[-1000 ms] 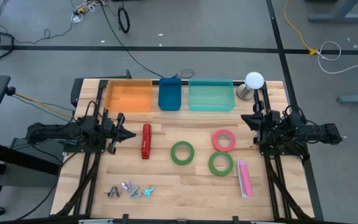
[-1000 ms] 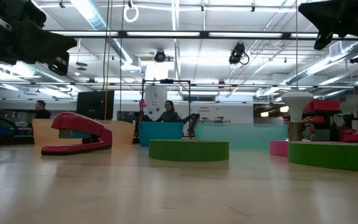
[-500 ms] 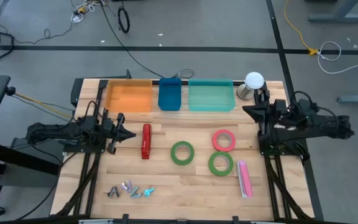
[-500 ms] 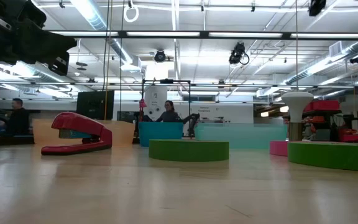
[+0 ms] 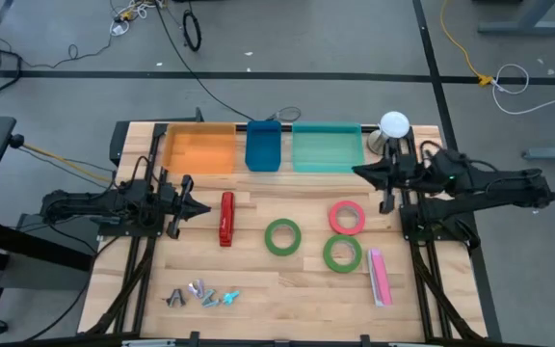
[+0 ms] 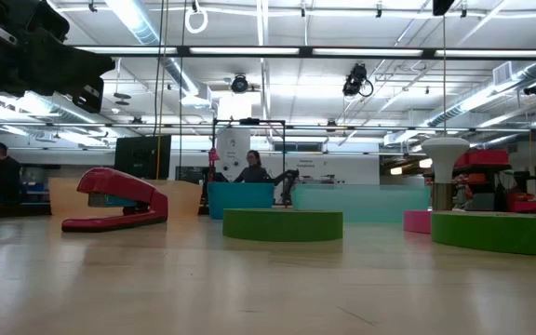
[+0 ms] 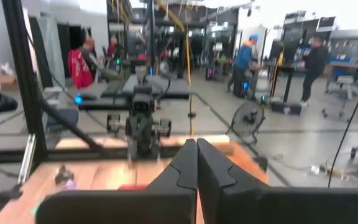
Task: Pick and place Stapler, Stapler remover, tape
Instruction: Put the pink tape into the light green bin
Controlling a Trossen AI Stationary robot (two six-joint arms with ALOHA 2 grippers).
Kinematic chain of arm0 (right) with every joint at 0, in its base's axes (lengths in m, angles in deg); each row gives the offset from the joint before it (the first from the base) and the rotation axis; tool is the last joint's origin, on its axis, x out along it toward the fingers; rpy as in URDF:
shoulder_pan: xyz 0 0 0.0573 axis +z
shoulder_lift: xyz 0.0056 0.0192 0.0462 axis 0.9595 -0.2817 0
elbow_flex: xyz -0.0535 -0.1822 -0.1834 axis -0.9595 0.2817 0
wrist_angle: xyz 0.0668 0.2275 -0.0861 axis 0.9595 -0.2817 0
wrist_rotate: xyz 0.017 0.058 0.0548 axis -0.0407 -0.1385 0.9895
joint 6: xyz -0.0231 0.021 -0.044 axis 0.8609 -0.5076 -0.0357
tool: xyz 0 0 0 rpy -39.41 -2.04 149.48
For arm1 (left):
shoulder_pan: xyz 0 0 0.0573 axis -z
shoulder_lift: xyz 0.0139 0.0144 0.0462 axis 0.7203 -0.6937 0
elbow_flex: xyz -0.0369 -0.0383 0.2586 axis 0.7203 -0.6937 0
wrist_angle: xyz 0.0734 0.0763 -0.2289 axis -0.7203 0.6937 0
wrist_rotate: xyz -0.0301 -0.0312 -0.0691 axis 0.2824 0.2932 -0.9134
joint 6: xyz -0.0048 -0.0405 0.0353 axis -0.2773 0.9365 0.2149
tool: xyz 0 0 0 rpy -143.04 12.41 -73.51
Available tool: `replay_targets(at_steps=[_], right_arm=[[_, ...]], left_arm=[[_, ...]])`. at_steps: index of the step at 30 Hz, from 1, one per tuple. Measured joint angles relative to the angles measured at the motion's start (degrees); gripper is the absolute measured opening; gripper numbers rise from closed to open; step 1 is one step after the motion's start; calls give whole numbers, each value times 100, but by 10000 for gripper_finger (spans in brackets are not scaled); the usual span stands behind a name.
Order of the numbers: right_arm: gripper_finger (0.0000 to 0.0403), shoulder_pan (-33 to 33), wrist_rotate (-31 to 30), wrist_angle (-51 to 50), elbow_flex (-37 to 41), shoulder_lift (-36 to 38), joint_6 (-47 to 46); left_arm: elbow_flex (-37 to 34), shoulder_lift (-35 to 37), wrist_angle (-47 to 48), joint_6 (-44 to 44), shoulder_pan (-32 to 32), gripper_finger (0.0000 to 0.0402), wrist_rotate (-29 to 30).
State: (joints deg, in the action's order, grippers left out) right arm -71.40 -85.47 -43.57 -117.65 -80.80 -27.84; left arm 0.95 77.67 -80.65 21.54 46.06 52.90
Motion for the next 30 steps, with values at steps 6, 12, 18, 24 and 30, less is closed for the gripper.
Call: replay_targets(at_steps=[6,12,18,24,30], right_arm=[[2,0,37,23,235,-255,-292],[2,0,47,11,524,-389,-785],[5,-2,464,3,529,-577,-911],[20,-8,476,-237,170,-834,-1073],[22,-6,348,-1136,-534,-1203,-1059]], left_arm=[[0,-1,0,1,0,3,0],[-1,0,0,-2,-1,3,0],[1,1,0,1,-1,3,0],[1,0,0,-2,-1,3,0],[0,1,0,3,1,3,0]])
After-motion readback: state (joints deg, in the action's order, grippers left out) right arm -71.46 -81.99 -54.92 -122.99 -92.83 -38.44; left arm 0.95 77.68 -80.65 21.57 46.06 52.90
